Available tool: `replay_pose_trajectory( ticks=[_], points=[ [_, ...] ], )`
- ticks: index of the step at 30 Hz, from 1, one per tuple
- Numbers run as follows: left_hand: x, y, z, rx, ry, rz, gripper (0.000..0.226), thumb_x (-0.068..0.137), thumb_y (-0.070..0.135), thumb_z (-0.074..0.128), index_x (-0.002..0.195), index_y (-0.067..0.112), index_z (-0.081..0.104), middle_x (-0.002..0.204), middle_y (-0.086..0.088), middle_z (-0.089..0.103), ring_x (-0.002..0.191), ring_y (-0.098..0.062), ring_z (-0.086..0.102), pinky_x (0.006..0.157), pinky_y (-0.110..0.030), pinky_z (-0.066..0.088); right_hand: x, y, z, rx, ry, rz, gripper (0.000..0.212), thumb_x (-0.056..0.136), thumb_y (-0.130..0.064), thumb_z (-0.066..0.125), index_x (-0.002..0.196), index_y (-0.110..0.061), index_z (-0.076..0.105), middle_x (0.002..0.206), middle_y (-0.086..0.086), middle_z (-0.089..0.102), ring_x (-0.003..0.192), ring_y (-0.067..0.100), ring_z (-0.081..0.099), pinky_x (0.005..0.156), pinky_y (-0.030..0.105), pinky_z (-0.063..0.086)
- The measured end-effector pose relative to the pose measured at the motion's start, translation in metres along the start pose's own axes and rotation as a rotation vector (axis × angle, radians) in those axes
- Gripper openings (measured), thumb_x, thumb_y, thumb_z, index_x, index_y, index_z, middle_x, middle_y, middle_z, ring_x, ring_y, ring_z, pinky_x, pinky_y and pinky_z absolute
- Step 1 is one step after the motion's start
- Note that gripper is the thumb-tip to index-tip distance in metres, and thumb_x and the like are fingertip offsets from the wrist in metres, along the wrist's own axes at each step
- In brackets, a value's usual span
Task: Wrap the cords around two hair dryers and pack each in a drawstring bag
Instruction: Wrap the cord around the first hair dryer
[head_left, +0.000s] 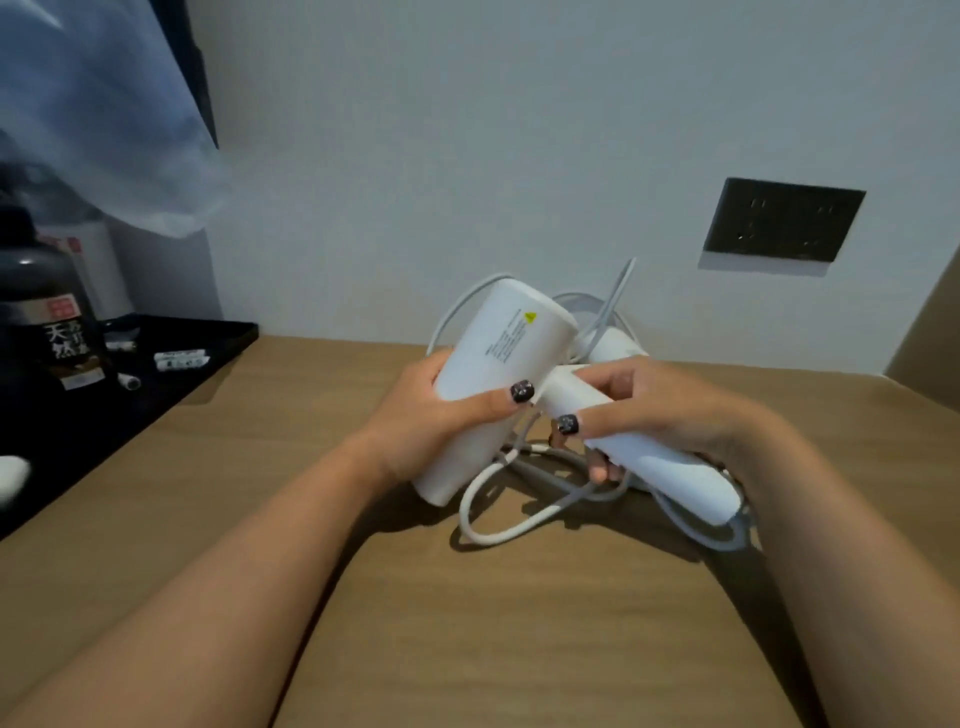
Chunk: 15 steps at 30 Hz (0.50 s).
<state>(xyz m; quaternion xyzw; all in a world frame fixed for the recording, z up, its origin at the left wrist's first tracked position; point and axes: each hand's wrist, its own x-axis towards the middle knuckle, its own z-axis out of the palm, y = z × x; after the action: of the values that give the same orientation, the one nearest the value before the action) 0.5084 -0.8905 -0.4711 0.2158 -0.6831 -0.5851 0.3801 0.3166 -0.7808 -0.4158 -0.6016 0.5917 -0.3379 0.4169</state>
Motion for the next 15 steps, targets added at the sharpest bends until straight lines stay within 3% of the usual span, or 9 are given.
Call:
replay_pose_trajectory(
  ticks=[3, 5, 7, 11, 15],
  points=[
    [0.002, 0.005, -0.004, 0.056, 0.158, 0.043, 0.061, 0.047, 0.051, 0.081, 0.096, 0.016, 0.07, 0.091, -0.008, 0.073, 0.082, -0.028, 0.069, 0.071, -0.045, 0.057, -0.002, 0.002, -0.001, -0.258, 0.284, -0.022, 0.017, 0.083, -0.029, 0.071, 0.097, -0.019, 0.073, 0.076, -0.001, 0.074, 0.065, 0.02, 0.071, 0.061, 0.025, 0.056],
    [0.003, 0.009, -0.01, 0.061, 0.237, 0.032, 0.065, 0.046, 0.055, 0.08, 0.098, 0.017, 0.069, 0.089, -0.008, 0.073, 0.078, -0.027, 0.069, 0.067, -0.042, 0.059, -0.005, 0.007, -0.005, -0.293, 0.357, -0.039, 0.023, 0.083, -0.039, 0.068, 0.088, -0.018, 0.074, 0.075, 0.003, 0.074, 0.064, 0.022, 0.07, 0.064, 0.031, 0.056],
    [0.006, 0.012, -0.015, 0.012, 0.269, -0.022, 0.073, 0.044, 0.056, 0.08, 0.104, 0.015, 0.067, 0.091, -0.011, 0.072, 0.072, -0.026, 0.069, 0.061, -0.037, 0.056, -0.007, 0.01, -0.008, -0.21, 0.312, -0.055, 0.032, 0.081, -0.047, 0.066, 0.085, -0.015, 0.072, 0.075, 0.011, 0.071, 0.06, 0.028, 0.067, 0.062, 0.036, 0.053],
    [0.006, 0.012, -0.019, -0.034, 0.161, -0.137, 0.075, 0.046, 0.052, 0.08, 0.11, 0.017, 0.064, 0.091, -0.012, 0.071, 0.071, -0.024, 0.067, 0.062, -0.034, 0.052, -0.003, 0.018, -0.012, -0.088, 0.205, -0.014, 0.053, 0.072, -0.058, 0.072, 0.086, -0.007, 0.071, 0.07, 0.015, 0.064, 0.047, 0.023, 0.05, 0.047, 0.027, 0.043],
    [0.003, 0.013, -0.014, -0.019, 0.047, -0.137, 0.06, 0.06, 0.044, 0.078, 0.111, 0.017, 0.062, 0.086, -0.008, 0.07, 0.069, -0.021, 0.067, 0.06, -0.033, 0.053, 0.001, 0.034, -0.018, 0.01, 0.262, -0.033, 0.051, 0.06, -0.055, 0.072, 0.068, -0.005, 0.071, 0.059, 0.012, 0.059, 0.035, 0.015, 0.04, 0.035, 0.018, 0.032]
  ],
)
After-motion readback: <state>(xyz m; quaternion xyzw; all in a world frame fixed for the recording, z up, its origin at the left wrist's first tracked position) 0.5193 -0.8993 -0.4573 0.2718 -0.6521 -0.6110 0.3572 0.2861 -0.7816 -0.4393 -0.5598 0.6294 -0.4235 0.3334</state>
